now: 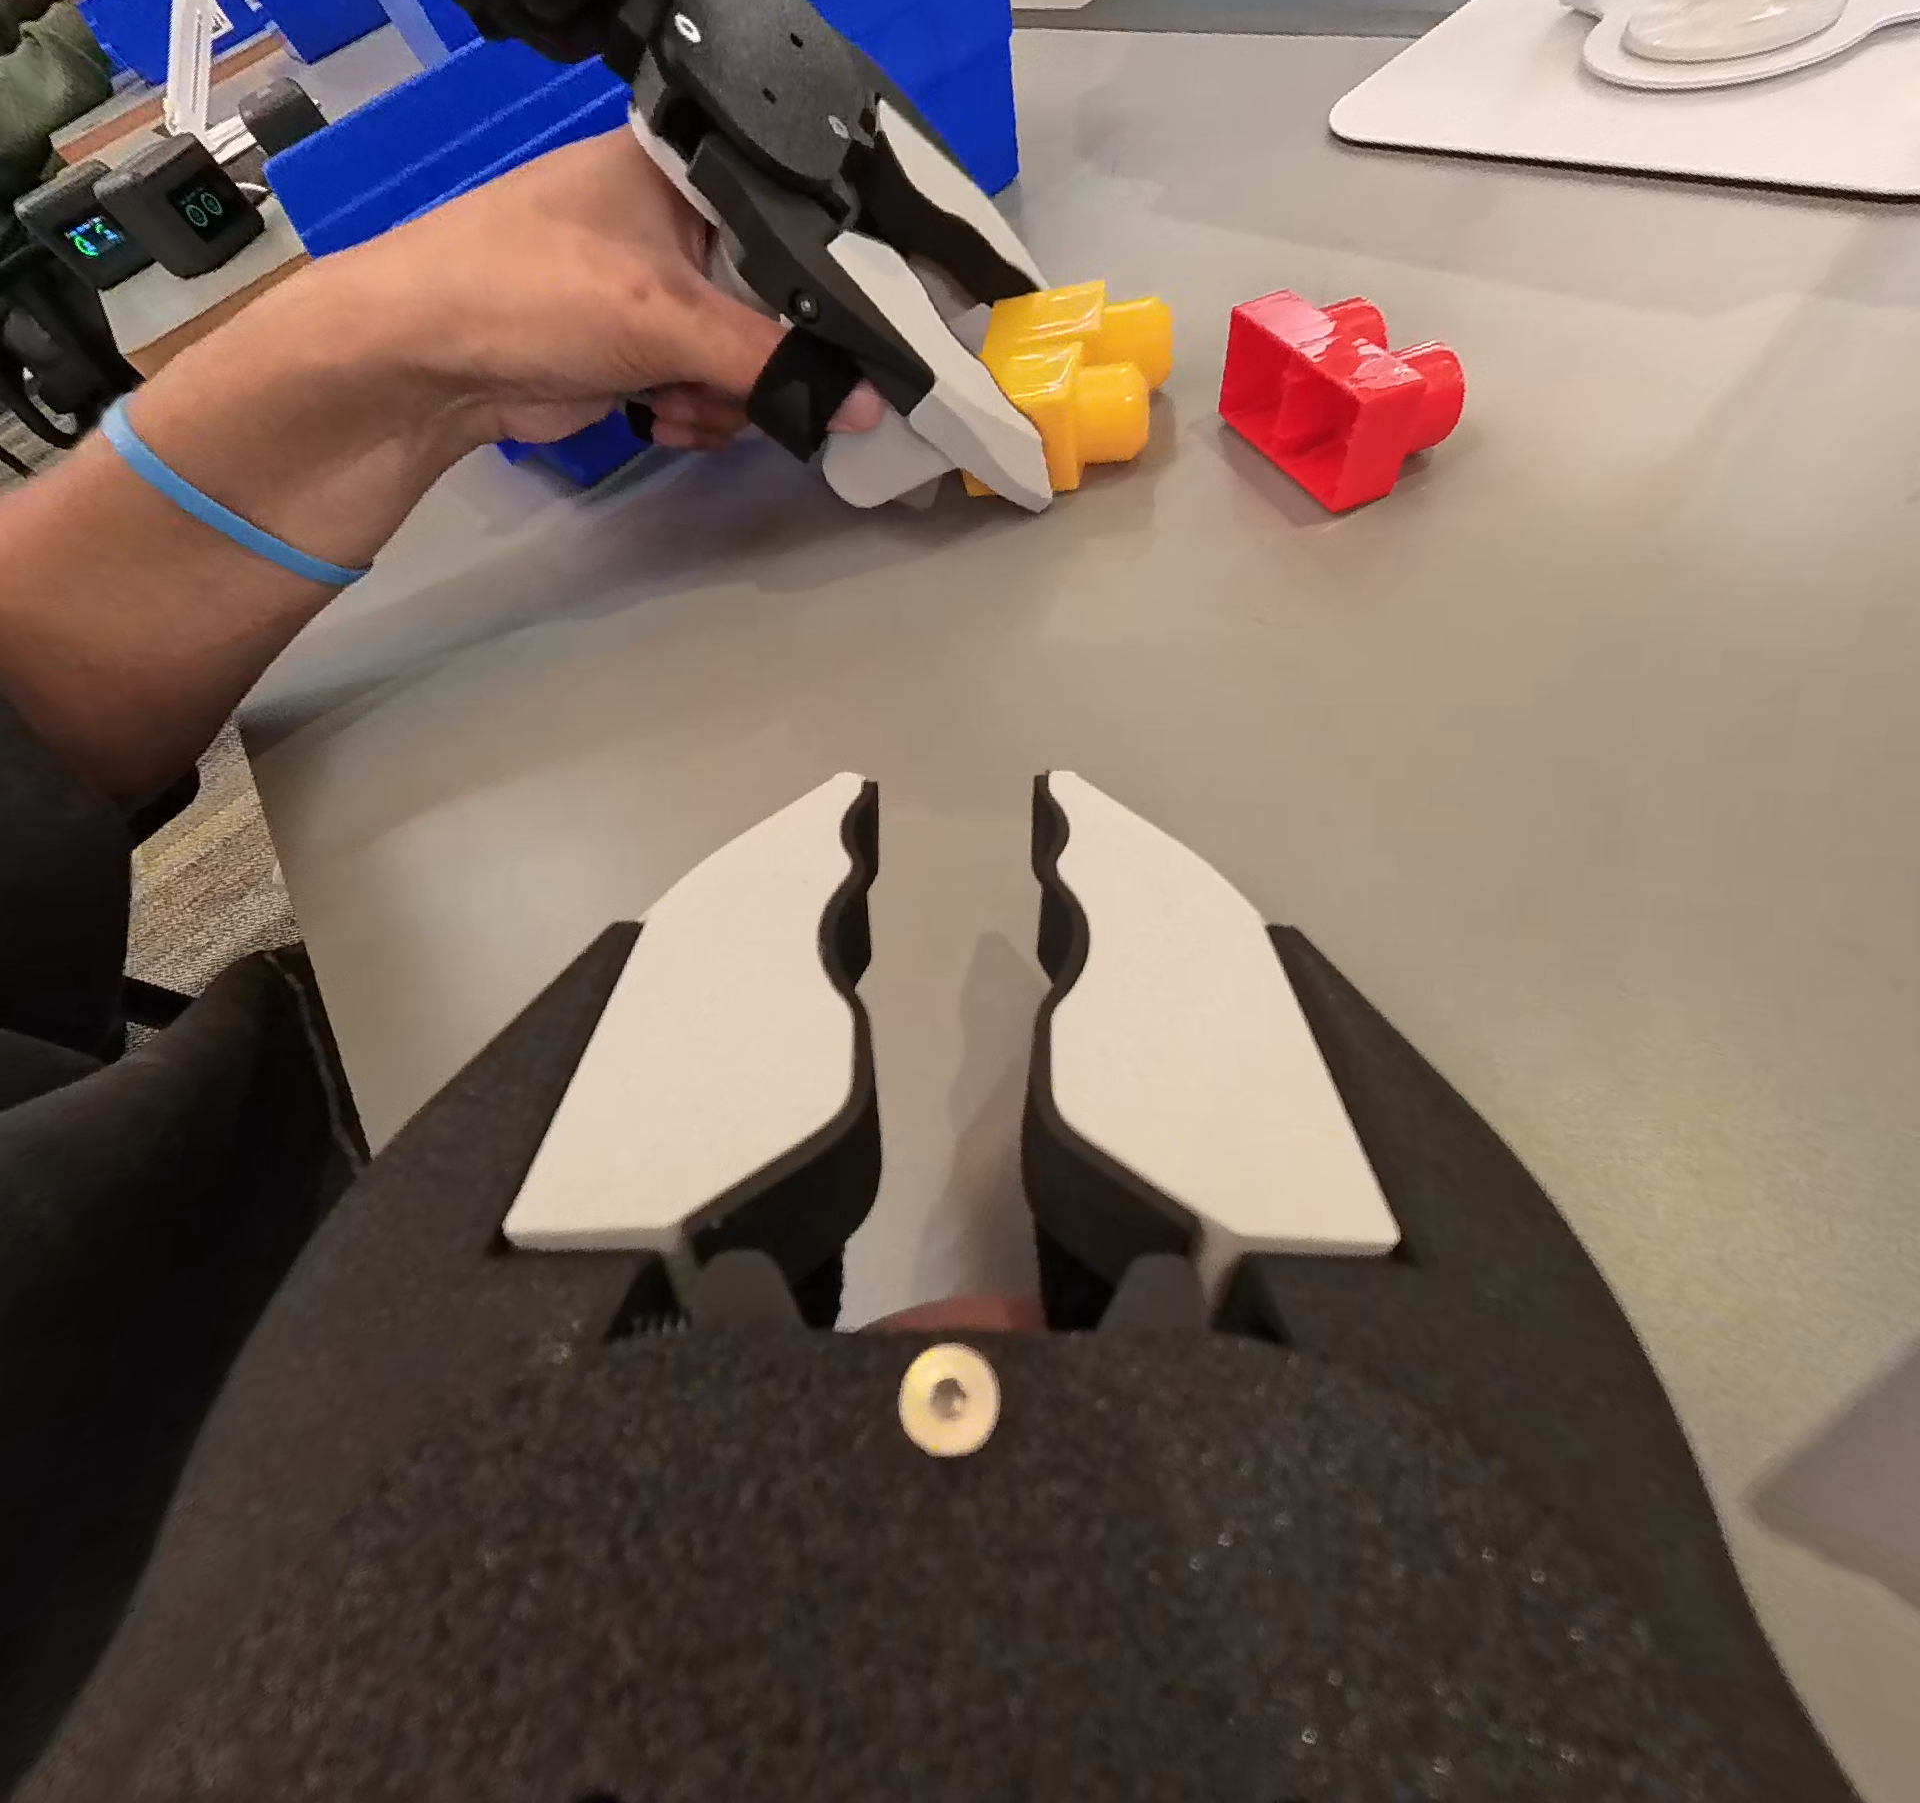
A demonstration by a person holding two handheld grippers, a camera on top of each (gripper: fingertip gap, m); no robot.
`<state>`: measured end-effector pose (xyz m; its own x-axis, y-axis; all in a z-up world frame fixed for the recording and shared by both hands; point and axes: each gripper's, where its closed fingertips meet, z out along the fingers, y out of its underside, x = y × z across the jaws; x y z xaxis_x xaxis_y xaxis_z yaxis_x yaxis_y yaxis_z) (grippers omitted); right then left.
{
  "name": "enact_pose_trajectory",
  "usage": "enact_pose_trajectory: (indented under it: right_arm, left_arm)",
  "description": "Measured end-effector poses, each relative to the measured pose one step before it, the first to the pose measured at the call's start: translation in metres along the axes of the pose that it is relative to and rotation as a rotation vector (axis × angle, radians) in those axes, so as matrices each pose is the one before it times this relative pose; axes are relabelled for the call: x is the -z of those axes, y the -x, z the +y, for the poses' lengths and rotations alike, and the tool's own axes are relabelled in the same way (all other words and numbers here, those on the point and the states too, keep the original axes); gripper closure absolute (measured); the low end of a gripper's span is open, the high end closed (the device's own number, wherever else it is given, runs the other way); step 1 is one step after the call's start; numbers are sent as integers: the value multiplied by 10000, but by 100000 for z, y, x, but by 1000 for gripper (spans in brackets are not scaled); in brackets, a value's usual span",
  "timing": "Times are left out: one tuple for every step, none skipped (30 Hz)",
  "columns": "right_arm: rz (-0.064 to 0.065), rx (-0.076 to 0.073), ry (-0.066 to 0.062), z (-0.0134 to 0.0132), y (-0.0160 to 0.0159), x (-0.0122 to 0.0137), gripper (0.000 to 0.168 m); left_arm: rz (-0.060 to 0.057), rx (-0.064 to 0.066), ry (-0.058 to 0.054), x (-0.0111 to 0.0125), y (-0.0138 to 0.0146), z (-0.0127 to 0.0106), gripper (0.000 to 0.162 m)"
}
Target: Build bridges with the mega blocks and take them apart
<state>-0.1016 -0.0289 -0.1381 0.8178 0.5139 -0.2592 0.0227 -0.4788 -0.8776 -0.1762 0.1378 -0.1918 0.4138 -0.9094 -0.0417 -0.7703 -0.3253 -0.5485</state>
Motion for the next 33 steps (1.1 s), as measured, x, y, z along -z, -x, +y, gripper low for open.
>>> enact_pose_trajectory:
  right_arm:
    - [-3,11,12,14,21,-9,140]
    - [6,21,9,7,25,-11,140]
    - [9,26,12,19,16,-13,140]
    - [4,19,14,12,17,-26,140]
    - [-4,6,15,22,18,-18,140]
    - [-12,0,13,20,24,-14,140]
    - [-12,4,7,9,28,-6,140]
    - [-2,13,2,-2,25,-5,140]
    - [3,13,1,-3,12,1,140]
    - [3,10,10,12,6,-5,140]
    - [-6,13,14,26,21,-11,140]
    - [4,10,9,6,7,-18,140]
    - [0,2,15,17,2,-19,140]
    - [-6,-1,15,18,4,-14,140]
    - [-5,-5,9,10,6,-18,140]
    - [-7,-8,4,13,-1,-19,140]
    - [-6,-4,-1,-1,11,0,140]
    - [2,9,-7,-9,5,13,140]
    - [6,14,-10,-7,8,13,140]
    - [4,14,3,4,22,3,140]
    - [-7,16,20,24,30,-9,140]
    - [-10,24,23,28,37,-12,140]
    - [-5,25,17,28,26,-21,140]
    - [1,12,10,11,15,-10,140]
    - [-1,-1,5,10,2,-14,140]
    - [-10,-11,0,5,-3,0,140]
    - [-14,-22,-4,-3,-12,2,140]
    - [-13,-25,-12,-18,-12,13,140]
    - [-6,-22,-11,-8,-25,10,140]
    - [-8,-11,-8,-10,2,6,140]
    - [-5,-1,-3,2,4,11,140]
    - [-1,4,4,4,6,-3,140]
    - [-7,7,7,17,10,-5,140]
  left_arm:
    - [36,-12,-8,93,-142,113,84]
    - [56,-18,-49,93,-163,105,84]
    - [49,-35,-55,81,-159,83,84]
    - [-1,-19,-35,84,-83,92,83]
    - [-40,-6,-59,89,-32,40,83]
    - [-70,16,-125,159,34,-54,83]
    - [-56,40,-148,265,25,-88,81]
    - [-26,28,-54,306,-18,43,78]
    - [-65,-9,46,354,7,202,76]
    - [-139,-45,55,371,88,274,74]
    - [-150,-58,36,357,88,333,75]
    - [-96,-27,17,277,38,359,76]
    - [-19,27,-4,150,-60,303,76]
    - [1,51,1,-3,-54,252,76]
    - [-58,68,22,-122,62,204,76]
    - [-104,94,14,-218,129,105,76]
    - [-108,113,-10,-249,134,5,76]
    - [-68,116,-41,-237,83,-89,76]
    - [-8,97,-88,-197,-16,-191,76]
    - [14,76,-84,-158,-27,-185,76]
    - [12,54,-48,-145,3,-152,76]
    - [25,5,-29,-92,-3,-110,77]
    - [-8,-23,0,-59,52,-74,76]
    - [-93,-27,-6,-12,188,-79,76]
    - [-108,-35,-43,-16,212,-98,77]
    - [-45,5,-46,-55,106,-80,77]
    - [17,76,-47,-98,16,-80,77]
    - [90,93,-53,-136,-122,-73,77]
    - [79,75,-57,-121,-134,-77,77]
    - [36,33,-68,-90,-115,-97,77]
    - [61,-24,-39,-44,-163,-50,77]
    - [51,-45,11,-6,-126,5,76]
    - [-11,-50,21,38,-3,18,75]
